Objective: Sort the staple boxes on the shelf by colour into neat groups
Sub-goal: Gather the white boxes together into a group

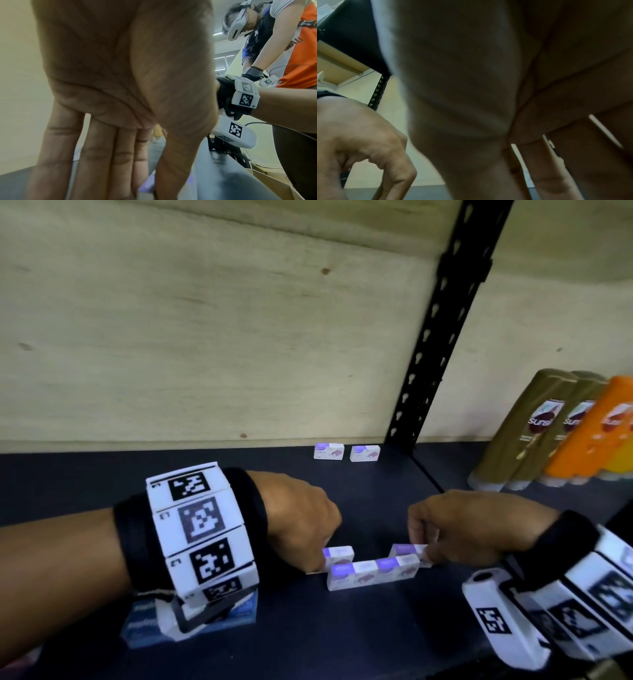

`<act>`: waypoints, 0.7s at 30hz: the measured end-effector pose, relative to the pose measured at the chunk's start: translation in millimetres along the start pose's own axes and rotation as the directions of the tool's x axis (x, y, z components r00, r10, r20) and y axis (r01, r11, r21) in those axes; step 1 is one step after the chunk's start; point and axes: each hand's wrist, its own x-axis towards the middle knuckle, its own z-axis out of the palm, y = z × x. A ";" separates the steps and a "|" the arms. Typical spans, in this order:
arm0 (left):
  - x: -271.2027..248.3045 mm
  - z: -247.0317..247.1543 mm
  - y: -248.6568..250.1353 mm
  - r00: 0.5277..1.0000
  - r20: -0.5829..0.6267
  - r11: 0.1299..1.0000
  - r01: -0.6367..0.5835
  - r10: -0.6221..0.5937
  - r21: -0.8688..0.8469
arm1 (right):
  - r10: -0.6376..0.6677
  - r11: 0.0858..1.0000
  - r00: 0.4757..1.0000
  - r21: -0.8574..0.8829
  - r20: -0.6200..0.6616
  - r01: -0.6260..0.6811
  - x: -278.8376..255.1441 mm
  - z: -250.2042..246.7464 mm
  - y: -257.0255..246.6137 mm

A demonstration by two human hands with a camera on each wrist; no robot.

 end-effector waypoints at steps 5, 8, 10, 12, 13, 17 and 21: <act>-2.9 0.3 1.1 0.999 -0.006 0.997 -0.041 0.041 -0.064 | -0.039 0.998 0.999 0.049 0.010 0.038 -4.1 -0.3 0.2; -3.1 1.3 2.7 0.998 0.019 0.993 -0.053 0.055 -0.101 | -0.039 0.996 0.998 0.085 0.048 0.035 -4.9 0.3 -0.3; -1.8 2.6 5.7 0.999 0.021 0.993 -0.047 0.050 -0.112 | -0.037 0.996 0.997 0.087 0.063 0.032 -5.1 1.3 -1.8; 0.5 4.1 9.0 0.999 0.006 0.992 -0.034 0.035 -0.121 | -0.036 0.996 0.998 0.078 0.054 0.032 -3.4 4.4 -3.4; 1.8 4.7 10.2 0.999 -0.008 0.992 -0.032 0.031 -0.120 | -0.034 0.997 0.999 0.077 0.041 0.031 -2.0 6.7 -4.0; 5.8 6.2 14.5 0.998 -0.049 0.995 -0.048 0.044 -0.083 | -0.057 0.995 0.998 0.081 -0.007 0.057 3.8 13.8 -5.0; 10.4 8.3 17.7 0.997 -0.057 0.997 -0.052 0.048 -0.065 | -0.108 0.991 0.994 0.078 -0.022 0.109 6.5 15.2 -6.7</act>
